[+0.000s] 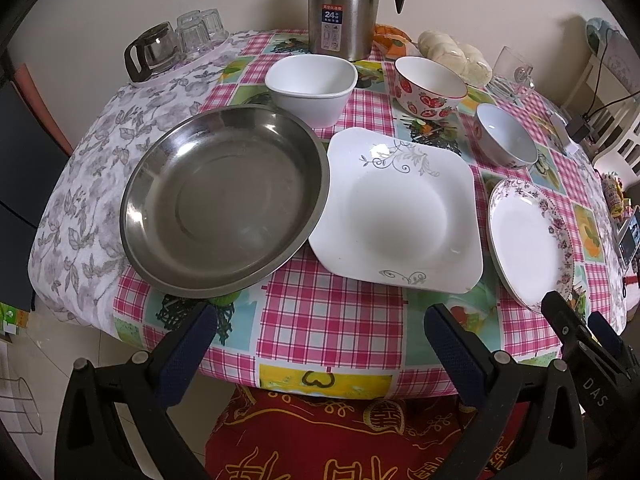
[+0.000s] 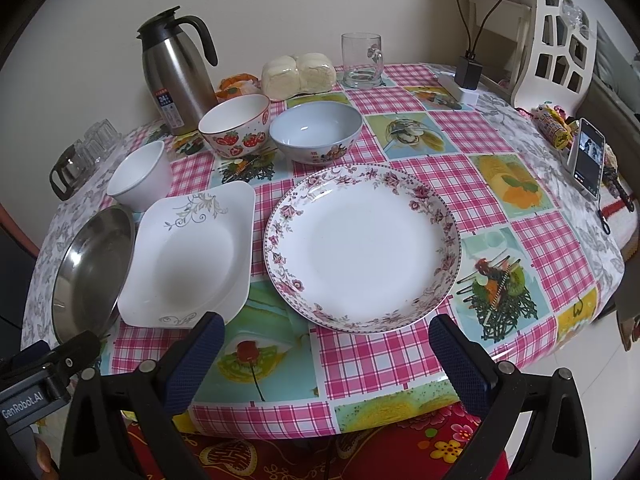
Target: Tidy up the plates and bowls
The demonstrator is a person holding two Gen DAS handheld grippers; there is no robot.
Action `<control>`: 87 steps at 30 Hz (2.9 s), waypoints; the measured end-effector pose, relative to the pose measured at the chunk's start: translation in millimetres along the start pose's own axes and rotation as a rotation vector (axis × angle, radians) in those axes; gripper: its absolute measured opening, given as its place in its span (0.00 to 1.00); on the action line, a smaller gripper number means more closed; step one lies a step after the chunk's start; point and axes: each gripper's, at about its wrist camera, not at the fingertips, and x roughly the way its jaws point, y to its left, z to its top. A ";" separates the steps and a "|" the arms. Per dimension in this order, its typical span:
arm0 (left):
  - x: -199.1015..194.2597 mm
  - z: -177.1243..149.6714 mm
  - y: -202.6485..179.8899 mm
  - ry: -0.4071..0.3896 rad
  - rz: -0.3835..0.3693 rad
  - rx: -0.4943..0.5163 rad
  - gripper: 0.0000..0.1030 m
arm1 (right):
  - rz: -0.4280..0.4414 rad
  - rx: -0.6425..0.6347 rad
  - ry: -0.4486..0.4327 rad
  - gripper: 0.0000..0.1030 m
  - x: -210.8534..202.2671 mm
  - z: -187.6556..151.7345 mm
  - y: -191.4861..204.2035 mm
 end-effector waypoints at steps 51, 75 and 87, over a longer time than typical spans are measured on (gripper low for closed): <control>5.7 2.9 23.8 0.022 -0.070 -0.066 1.00 | -0.013 -0.045 -0.019 1.00 5.7 2.5 17.4; 8.3 3.1 151.4 -0.234 -0.045 -0.402 1.00 | 0.153 -0.240 -0.082 1.00 32.4 16.8 133.5; 23.2 4.3 184.7 -0.304 -0.025 -0.473 1.00 | 0.217 -0.321 -0.031 0.94 62.1 13.7 176.1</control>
